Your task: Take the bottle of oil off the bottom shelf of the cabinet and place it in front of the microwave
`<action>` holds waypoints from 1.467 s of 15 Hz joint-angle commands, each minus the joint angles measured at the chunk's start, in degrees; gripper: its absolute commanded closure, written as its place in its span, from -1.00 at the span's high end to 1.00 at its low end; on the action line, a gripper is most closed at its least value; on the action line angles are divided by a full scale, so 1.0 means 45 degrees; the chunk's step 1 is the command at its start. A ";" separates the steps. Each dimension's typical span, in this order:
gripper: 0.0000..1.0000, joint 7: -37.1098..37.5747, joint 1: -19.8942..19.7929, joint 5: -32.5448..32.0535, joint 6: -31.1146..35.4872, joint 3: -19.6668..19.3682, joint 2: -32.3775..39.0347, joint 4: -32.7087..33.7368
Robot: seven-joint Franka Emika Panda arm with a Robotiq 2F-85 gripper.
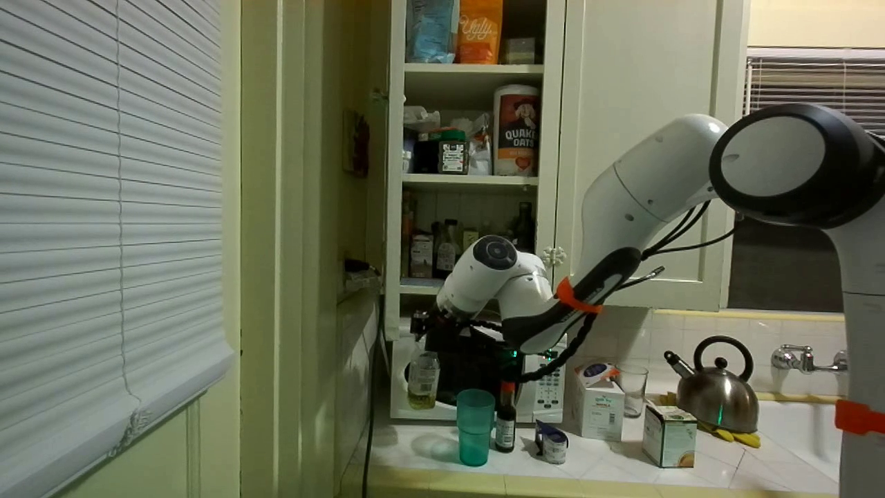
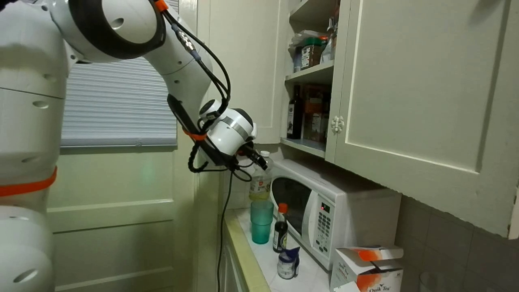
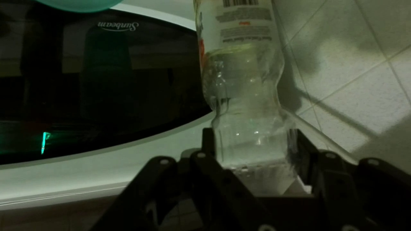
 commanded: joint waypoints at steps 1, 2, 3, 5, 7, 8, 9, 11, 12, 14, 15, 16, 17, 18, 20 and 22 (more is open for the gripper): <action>-0.32 0.0221 0.0179 -0.0423 -0.0113 0.0088 0.0250 0.0108; -0.32 0.0391 0.0245 -0.0613 -0.0101 0.0099 0.0318 0.0127; -0.32 0.0599 0.0324 -0.0868 -0.0123 0.0116 0.0438 0.0154; -0.32 0.0960 0.0504 -0.1529 -0.0356 0.0111 0.0538 0.0194; -0.32 0.1482 0.0675 -0.2449 -0.0709 0.0063 0.0648 0.0277; -0.32 0.1890 0.0742 -0.2980 -0.0864 0.0061 0.0719 0.0320; -0.32 0.2294 0.0795 -0.3456 -0.0941 0.0085 0.0809 0.0366; -0.32 0.3097 0.0944 -0.4551 -0.1213 0.0151 0.1052 0.0513; -0.32 0.3580 0.1018 -0.5098 -0.1194 0.0190 0.1272 0.0651; -0.32 0.4348 0.1159 -0.5944 -0.1231 0.0292 0.1620 0.0820; -0.32 0.4706 0.1227 -0.6317 -0.1300 0.0340 0.1838 0.0915; -0.32 0.4971 0.1291 -0.6665 -0.1456 0.0373 0.1965 0.0952; -0.32 0.5184 0.1332 -0.6903 -0.1572 0.0401 0.2132 0.1002; -0.32 0.5395 0.1369 -0.7164 -0.1739 0.0428 0.2232 0.1014; -0.32 0.5638 0.1402 -0.7417 -0.2000 0.0446 0.2382 0.0964; -0.32 0.5962 0.1405 -0.7715 -0.2172 0.0449 0.2485 0.0977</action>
